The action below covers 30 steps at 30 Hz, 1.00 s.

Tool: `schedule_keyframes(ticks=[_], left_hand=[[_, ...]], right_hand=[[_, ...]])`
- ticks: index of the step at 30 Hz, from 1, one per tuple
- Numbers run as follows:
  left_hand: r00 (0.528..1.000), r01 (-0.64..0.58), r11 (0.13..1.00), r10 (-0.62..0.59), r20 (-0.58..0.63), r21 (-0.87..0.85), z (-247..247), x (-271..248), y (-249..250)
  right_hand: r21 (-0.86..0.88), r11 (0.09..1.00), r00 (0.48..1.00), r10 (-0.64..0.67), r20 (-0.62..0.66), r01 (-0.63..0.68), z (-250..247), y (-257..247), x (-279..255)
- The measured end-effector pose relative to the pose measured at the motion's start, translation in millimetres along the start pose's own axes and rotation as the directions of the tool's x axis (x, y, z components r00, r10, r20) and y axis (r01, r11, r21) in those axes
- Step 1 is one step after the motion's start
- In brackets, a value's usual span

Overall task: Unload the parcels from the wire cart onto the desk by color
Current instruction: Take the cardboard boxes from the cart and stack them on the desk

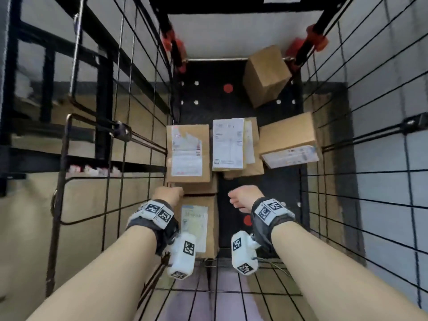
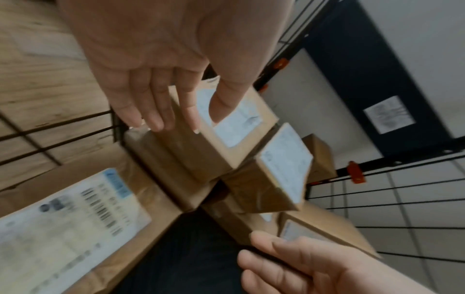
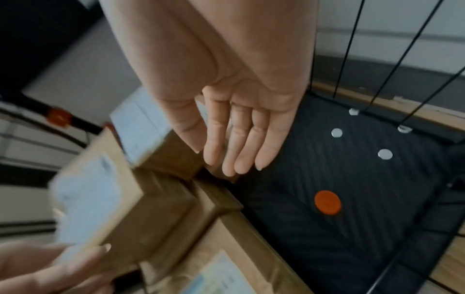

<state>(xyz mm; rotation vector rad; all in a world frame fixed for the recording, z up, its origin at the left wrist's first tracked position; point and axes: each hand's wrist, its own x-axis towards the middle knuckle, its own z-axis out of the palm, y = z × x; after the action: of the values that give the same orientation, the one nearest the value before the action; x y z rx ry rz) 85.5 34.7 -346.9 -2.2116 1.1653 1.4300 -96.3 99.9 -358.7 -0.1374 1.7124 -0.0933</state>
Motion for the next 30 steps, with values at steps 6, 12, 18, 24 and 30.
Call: schedule_keyframes(ticks=[6, 12, 18, 24, 30], left_hand=[[0.990, 0.119, 0.990, -0.124, 0.070, 0.069, 24.3, 25.3, -26.3], [0.966, 0.189, 0.981, -0.195, 0.172, 0.051, 27.2, 27.5, -25.1], [0.961, 0.202, 0.979, -0.193, 0.197, -0.028, 29.9, 17.4, -4.8], [0.962, 0.187, 0.980, -0.169, 0.215, -0.065, 25.6, -8.9, 14.1], [0.973, 0.114, 0.989, -0.093, 0.209, -0.092, 6.2, -64.0, 42.8]], right_hand=[[-0.124, 0.991, 0.997, -0.038, 0.065, 0.046, 34.7, 15.6, 43.0], [-0.044, 0.999, 0.988, -0.007, 0.152, 0.014, 54.9, 18.8, 51.5], [-0.076, 0.997, 0.996, -0.022, 0.089, 0.029, 35.3, 15.4, 46.9], [-0.081, 0.995, 0.998, -0.053, 0.023, 0.055, 0.9, 12.5, 19.3], [-0.009, 0.993, 0.993, -0.121, -0.012, 0.121, -34.9, -2.1, -45.1]])
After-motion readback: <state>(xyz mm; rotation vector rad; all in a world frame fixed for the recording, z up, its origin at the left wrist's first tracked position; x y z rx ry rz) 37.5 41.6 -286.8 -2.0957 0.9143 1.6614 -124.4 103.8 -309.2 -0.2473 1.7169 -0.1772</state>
